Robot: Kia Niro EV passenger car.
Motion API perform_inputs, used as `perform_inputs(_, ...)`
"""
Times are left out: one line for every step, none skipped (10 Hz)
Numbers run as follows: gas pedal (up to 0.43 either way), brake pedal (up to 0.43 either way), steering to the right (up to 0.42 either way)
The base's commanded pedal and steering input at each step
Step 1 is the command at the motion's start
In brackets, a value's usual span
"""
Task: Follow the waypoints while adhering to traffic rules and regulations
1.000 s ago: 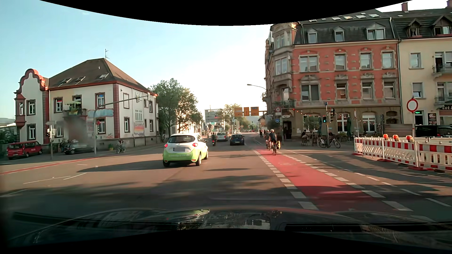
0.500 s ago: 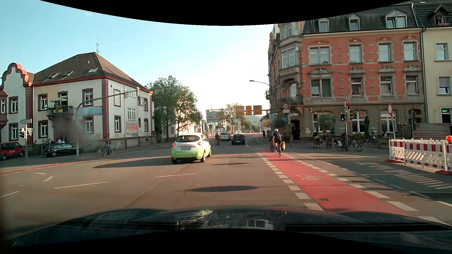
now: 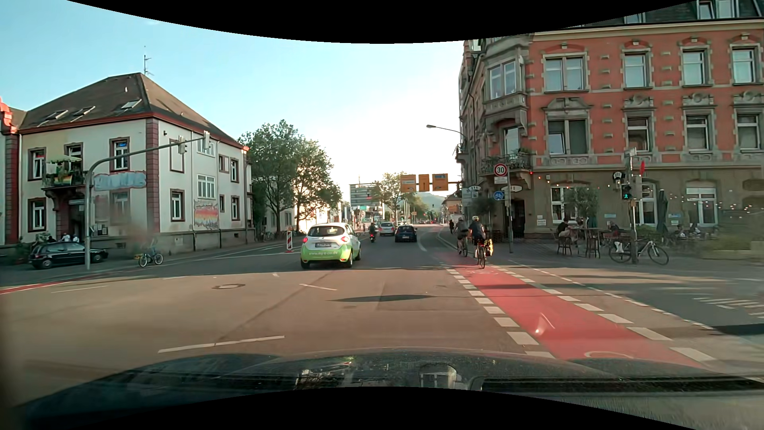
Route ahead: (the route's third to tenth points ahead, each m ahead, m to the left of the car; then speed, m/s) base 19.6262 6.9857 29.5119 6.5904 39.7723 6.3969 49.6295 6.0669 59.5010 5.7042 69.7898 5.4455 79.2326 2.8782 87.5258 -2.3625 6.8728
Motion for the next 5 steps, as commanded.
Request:
perform_inputs(0.157,0.0,-0.01)
perform_inputs(0.157,0.0,-0.01)
perform_inputs(0.15,0.0,-0.009)
perform_inputs(0.13,0.0,-0.009)
perform_inputs(0.098,0.0,-0.008)
